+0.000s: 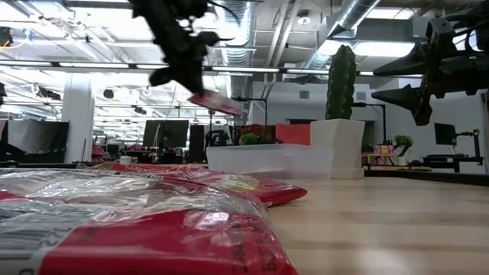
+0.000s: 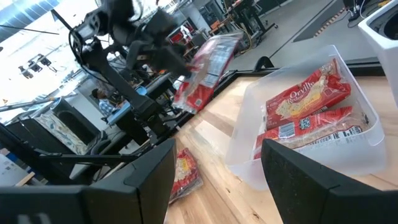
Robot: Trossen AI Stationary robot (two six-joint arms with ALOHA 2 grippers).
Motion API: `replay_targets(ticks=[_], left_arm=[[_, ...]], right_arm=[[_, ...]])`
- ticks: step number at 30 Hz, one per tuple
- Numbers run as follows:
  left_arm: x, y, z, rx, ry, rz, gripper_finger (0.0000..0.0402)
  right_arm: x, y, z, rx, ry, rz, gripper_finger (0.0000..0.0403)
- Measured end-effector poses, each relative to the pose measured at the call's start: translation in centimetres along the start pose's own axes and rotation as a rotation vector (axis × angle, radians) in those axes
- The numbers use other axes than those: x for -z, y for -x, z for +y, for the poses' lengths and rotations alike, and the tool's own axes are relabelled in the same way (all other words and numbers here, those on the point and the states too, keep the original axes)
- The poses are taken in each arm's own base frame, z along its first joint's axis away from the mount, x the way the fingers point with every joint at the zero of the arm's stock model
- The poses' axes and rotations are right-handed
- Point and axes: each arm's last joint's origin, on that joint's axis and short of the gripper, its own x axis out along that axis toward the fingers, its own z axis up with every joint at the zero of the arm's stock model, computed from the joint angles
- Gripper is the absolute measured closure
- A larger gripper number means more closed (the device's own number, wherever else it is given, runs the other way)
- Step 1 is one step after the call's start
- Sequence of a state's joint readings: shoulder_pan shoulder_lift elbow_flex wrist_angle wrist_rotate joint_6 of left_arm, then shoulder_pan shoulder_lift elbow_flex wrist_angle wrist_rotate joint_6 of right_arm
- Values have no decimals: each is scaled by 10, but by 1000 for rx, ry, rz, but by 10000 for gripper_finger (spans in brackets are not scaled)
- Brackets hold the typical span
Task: Sort popcorn bags into baskets
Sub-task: Put the red popcorn bag into the transparent bin
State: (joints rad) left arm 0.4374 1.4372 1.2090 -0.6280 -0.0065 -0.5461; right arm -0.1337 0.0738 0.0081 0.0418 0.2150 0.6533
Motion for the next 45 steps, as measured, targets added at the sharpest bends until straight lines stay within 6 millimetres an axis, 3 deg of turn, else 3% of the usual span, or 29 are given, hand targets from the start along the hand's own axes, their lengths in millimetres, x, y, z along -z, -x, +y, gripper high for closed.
replay_targets(ticks=[10, 17, 24, 32, 42, 45], left_arm=[[-79, -58, -19, -17, -459, 72, 401], [-105, -99, -17, -29, -684, 96, 401], [-104, -123, -1, -16, -780, 174, 401], [-102, -125, 17, 36, -796, 235, 401], [-103, -125, 19, 54, -764, 227, 400], [-103, -125, 19, 31, -762, 228, 382]], right_arm=[[0, 0, 0, 0, 0, 0, 143], [0, 0, 0, 1, -1, 0, 143], [0, 0, 0, 3, -1, -2, 143], [0, 0, 0, 16, 0, -15, 143], [-1, 0, 0, 17, -1, -16, 143], [-1, 0, 0, 18, -1, -17, 143]])
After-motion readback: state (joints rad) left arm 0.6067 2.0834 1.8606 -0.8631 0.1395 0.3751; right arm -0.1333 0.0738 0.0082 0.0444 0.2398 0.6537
